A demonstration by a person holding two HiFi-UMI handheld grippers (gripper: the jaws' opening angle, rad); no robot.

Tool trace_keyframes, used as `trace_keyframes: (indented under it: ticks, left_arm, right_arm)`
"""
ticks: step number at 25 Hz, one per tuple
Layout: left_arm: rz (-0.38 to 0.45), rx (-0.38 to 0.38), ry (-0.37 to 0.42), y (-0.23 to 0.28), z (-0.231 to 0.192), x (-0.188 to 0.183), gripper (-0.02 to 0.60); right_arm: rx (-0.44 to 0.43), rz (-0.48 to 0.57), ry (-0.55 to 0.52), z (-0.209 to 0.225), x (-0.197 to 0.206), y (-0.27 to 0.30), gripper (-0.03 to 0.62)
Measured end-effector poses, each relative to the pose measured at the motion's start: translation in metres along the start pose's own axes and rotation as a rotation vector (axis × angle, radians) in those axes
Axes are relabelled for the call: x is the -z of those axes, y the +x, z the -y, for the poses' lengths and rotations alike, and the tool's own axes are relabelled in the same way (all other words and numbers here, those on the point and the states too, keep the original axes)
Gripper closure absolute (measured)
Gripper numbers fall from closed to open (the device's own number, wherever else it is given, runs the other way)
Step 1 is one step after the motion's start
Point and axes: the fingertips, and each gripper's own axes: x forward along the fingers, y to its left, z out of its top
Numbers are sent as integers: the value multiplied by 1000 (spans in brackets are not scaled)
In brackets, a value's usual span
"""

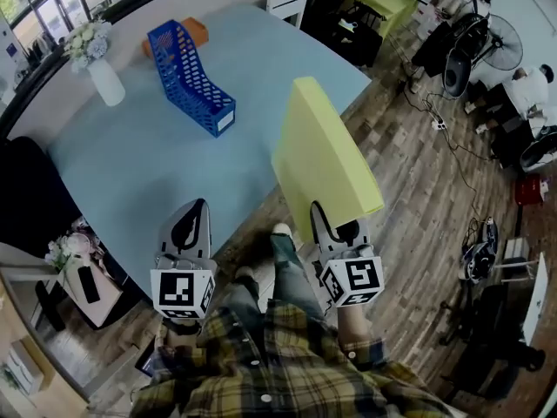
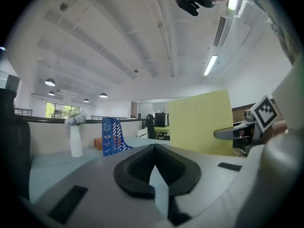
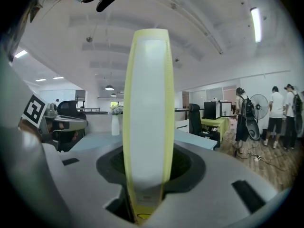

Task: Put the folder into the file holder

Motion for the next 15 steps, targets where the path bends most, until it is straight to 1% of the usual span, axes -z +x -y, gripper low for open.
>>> trace_keyframes:
  ticks: [3,6,11,13,15]
  left_arm:
    - [-1,-43,2,10,-10,0,588]
    - [3,-119,-7,20,-25,-2,588]
    - [17,-280,-25,48,-55,-10,588]
    - [17,-345,-32,60,-60,-13,588]
    - [16,-390,-36,75,-61,-17,588]
  right_arm:
    - [-25,9,-5,9,-4,25,428]
    - [-77,12,-12,20,-10,62,428]
    - [-216,25,-48,29,-28,137,428]
    - [-282,24,-60,32,-34,166,428]
    - [-328,18,-63,39,-37,189,428]
